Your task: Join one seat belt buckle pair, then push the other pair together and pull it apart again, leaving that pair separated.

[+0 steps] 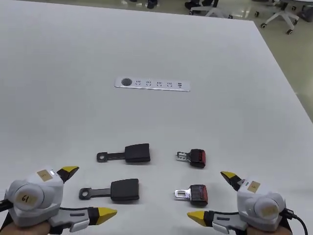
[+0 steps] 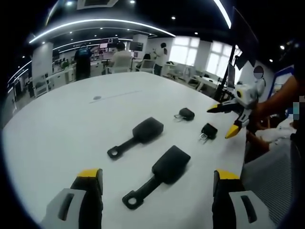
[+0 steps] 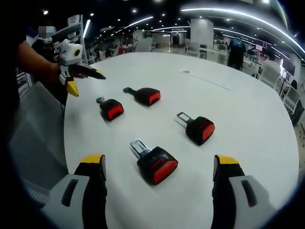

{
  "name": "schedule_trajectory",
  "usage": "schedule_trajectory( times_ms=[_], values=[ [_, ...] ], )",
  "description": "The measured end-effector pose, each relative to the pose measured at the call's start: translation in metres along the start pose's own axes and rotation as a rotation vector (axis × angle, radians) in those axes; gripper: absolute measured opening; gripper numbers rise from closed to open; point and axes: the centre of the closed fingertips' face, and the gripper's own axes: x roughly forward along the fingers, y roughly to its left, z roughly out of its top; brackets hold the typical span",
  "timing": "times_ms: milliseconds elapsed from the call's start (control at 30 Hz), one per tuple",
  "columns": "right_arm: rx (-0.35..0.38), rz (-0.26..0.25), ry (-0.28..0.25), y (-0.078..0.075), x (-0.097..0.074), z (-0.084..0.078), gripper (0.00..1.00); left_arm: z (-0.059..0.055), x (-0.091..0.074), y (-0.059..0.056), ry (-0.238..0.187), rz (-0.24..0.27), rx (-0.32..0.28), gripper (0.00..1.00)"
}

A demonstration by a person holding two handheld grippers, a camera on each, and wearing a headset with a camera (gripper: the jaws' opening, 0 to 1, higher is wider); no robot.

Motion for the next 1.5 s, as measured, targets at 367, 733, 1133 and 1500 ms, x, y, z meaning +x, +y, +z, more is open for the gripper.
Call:
schedule_trajectory(
  times_ms=[367,733,1133,1500],
  values=[
    [-0.023,0.015,-0.04,-0.006,0.001,0.017,0.91,0.003,0.007,0.003,0.013,-0.016,0.02,0.98],
    [-0.028,0.034,-0.038,-0.011,0.005,0.02,0.92,0.007,0.014,0.004,0.017,-0.031,0.036,0.98],
    [-0.044,0.127,0.029,-0.004,0.013,0.006,0.88,0.002,0.023,0.0,0.057,-0.075,0.078,0.95],
    [-0.068,0.242,0.103,0.002,0.02,-0.011,0.86,-0.003,0.038,-0.007,0.11,-0.168,0.127,0.86]
  ],
)
